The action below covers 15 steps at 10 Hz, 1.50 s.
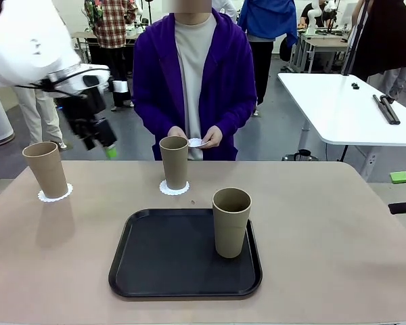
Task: Place coasters on the table and set cups on them.
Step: Take one Reusable plastic cup from the Flat Tray and place it on a coaster set by the human.
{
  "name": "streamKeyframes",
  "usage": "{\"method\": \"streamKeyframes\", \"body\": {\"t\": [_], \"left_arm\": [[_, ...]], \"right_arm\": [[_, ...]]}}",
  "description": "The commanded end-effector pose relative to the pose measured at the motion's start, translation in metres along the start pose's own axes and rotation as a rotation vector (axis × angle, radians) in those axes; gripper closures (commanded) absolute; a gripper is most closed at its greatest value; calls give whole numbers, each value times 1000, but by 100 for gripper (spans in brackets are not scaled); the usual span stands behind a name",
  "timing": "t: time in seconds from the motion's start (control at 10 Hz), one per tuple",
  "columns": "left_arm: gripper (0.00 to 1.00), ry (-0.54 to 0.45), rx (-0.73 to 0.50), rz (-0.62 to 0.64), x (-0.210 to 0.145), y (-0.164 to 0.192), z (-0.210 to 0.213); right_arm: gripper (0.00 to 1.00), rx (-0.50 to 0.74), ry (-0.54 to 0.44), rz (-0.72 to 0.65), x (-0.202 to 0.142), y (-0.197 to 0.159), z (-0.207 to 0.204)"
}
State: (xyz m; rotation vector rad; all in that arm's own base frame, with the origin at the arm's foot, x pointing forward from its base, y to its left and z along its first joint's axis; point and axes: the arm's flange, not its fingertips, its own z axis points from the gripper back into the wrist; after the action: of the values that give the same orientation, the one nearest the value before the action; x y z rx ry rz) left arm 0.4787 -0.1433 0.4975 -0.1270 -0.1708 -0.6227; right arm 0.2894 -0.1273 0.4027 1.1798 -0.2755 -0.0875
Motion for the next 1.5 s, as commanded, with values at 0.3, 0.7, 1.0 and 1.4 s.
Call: {"method": "streamKeyframes", "body": {"t": [0.3, 0.7, 1.0, 1.4], "left_arm": [[0, 57, 155, 202, -85, -5, 26], [0, -73, -79, 125, -95, 25, 41], [0, -187, -520, 171, -145, 93, 59], [0, -241, -994, 286, -188, 201, 33]], "right_arm": [[0, 11, -2, 8, 1, 1, 0], [0, 11, -2, 8, 1, 1, 0], [0, 11, -2, 8, 1, 1, 0], [0, 11, -2, 8, 1, 1, 0]]}}
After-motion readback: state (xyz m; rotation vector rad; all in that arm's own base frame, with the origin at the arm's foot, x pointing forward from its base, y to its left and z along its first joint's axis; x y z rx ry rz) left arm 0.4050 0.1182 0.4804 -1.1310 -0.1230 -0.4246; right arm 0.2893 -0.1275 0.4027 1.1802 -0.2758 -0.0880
